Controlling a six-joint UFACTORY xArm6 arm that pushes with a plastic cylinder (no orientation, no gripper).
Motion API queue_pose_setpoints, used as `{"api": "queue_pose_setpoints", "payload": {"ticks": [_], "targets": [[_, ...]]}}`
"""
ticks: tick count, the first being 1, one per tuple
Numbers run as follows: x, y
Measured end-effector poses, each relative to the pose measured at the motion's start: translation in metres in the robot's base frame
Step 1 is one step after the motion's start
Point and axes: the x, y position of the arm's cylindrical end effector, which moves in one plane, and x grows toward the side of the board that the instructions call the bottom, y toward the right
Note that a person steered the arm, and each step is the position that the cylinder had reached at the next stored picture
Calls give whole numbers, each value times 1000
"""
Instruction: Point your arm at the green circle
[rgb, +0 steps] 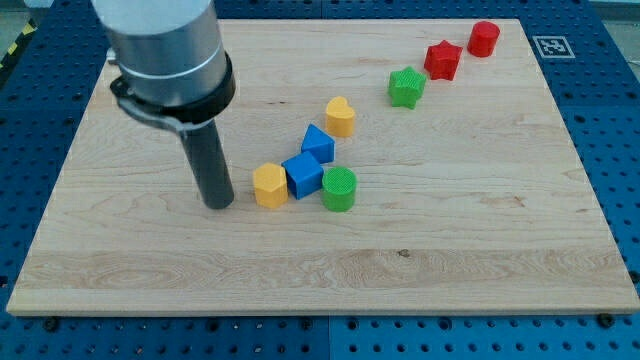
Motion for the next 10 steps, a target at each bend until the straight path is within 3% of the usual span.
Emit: {"api": "queue_pose_setpoints", "payload": {"ticks": [1, 4, 5, 7, 10], "targets": [[37, 9], [44, 177], [41, 204], [-33, 204], [-47, 157]]}}
